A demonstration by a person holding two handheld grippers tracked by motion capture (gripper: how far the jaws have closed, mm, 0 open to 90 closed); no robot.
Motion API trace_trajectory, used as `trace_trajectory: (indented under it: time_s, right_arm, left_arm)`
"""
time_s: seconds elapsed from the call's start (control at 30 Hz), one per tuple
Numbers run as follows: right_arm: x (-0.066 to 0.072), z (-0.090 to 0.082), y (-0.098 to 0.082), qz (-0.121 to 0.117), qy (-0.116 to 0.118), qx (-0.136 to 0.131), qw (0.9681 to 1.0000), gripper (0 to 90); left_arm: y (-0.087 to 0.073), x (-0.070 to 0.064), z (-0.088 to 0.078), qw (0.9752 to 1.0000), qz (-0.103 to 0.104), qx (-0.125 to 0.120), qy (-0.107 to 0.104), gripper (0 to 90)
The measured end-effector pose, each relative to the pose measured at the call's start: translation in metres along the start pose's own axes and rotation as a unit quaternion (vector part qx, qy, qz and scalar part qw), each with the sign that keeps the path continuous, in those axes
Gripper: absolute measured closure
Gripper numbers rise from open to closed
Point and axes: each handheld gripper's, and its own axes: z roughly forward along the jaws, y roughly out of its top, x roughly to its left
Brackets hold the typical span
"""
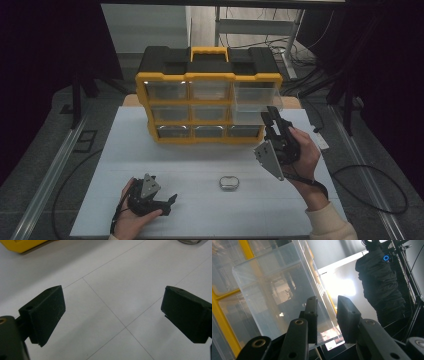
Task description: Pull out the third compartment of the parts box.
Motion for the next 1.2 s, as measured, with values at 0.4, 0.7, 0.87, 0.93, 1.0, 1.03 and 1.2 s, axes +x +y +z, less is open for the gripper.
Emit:
trace_trajectory:
  time_s: [0.4,0.7,0.87,0.93,1.0,1.03,1.2]
  right_arm:
    - [0.0011,-0.0015,-0.0009,0.0,-0.001,-0.001,1.0,70.9]
    - [0.0027,-0.0034,-0.0011,-0.005,-0.002,-0.001,1.0,70.8]
    - [0.0036,-0.0041,-0.0008,-0.009,-0.001,-0.001,1.0,70.9]
    - [0.0036,-0.0044,-0.0009,-0.01,-0.001,-0.001,1.0,70.9]
    - [0.0036,-0.0045,-0.0011,-0.01,-0.001,-0.002,0.9999,70.9]
    - [0.0036,-0.0047,-0.0012,-0.01,-0.001,-0.002,0.9999,70.9]
    - [0.004,-0.0049,-0.0012,-0.009,-0.002,-0.002,1.0,70.8]
  left_arm:
    - [0.0002,0.0005,-0.0003,1.0,-0.001,0.0,0.0,6.1]
    - [0.0004,0.0003,-0.0006,1.0,-0.001,-0.001,-0.001,6.1]
    - [0.0006,0.0003,-0.0009,1.0,-0.001,-0.002,-0.001,6.1]
    - [0.0007,0.0001,-0.0009,1.0,-0.002,-0.002,-0.001,6.1]
    - [0.0007,0.0001,-0.0009,1.0,-0.002,-0.001,-0.001,6.1]
    - [0.0007,0.0001,-0.0008,1.0,-0.002,-0.001,-0.001,6.1]
    - [0.0006,0.0,-0.0009,1.0,-0.002,-0.001,-0.001,6.1]
